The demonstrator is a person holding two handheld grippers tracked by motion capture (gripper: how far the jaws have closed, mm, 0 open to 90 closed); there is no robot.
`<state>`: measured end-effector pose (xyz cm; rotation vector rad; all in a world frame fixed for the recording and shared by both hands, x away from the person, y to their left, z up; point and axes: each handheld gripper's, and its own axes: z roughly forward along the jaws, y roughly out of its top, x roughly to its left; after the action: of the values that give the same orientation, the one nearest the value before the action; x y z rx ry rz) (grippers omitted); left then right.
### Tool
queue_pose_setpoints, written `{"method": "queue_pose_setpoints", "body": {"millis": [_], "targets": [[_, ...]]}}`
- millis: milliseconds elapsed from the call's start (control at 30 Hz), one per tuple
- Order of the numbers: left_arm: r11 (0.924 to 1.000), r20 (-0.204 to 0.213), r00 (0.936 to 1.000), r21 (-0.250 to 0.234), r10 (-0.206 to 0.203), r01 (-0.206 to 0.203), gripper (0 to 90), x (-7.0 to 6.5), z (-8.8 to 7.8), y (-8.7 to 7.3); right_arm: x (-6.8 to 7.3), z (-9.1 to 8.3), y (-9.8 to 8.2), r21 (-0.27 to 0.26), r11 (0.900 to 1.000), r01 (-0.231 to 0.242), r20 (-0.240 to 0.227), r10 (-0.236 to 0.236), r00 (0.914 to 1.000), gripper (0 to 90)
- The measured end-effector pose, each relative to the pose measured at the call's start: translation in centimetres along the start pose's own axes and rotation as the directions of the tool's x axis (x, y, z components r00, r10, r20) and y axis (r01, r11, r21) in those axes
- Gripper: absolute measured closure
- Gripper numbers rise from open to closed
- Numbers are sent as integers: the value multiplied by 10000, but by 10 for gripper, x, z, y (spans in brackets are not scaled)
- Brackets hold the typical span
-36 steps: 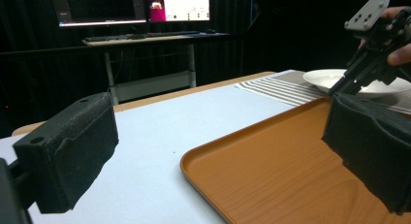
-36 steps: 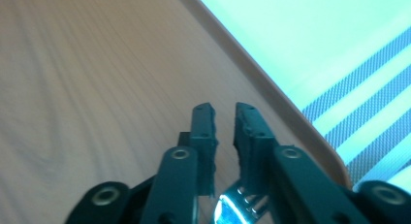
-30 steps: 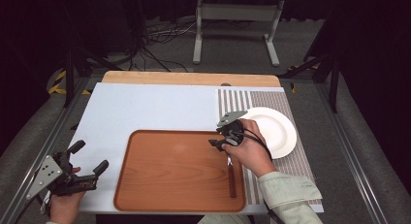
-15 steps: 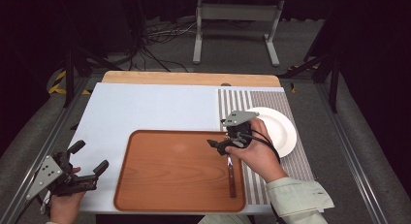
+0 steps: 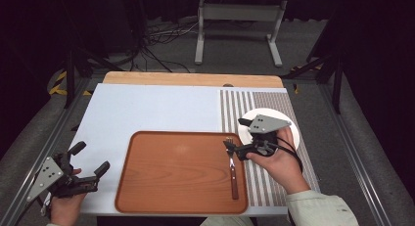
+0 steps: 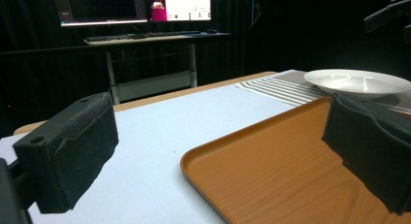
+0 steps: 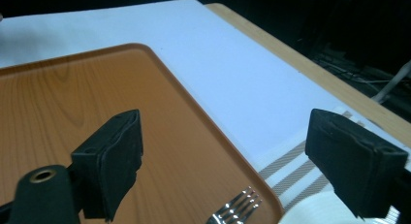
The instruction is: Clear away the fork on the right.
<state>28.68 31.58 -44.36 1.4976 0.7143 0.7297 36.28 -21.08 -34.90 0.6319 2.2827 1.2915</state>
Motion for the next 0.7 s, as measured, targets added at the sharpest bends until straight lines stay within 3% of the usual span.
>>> {"method": "queue_pose_setpoints", "body": {"millis": [400,600,700], "targets": [[10000,-24,10000,12,9,-9,2,-1,0,0,-8,-37,-30,-1085,9936,-313,721,393,9966,143],[10000,-23,10000,4,-1,1,2,0,0,0,-12,-49,-49,-1623,9853,-533,907,687,9935,143],[10000,-31,10000,-12,-75,75,2,0,0,0,-15,-55,-60,-2075,9754,-743,919,950,9912,136]]}}
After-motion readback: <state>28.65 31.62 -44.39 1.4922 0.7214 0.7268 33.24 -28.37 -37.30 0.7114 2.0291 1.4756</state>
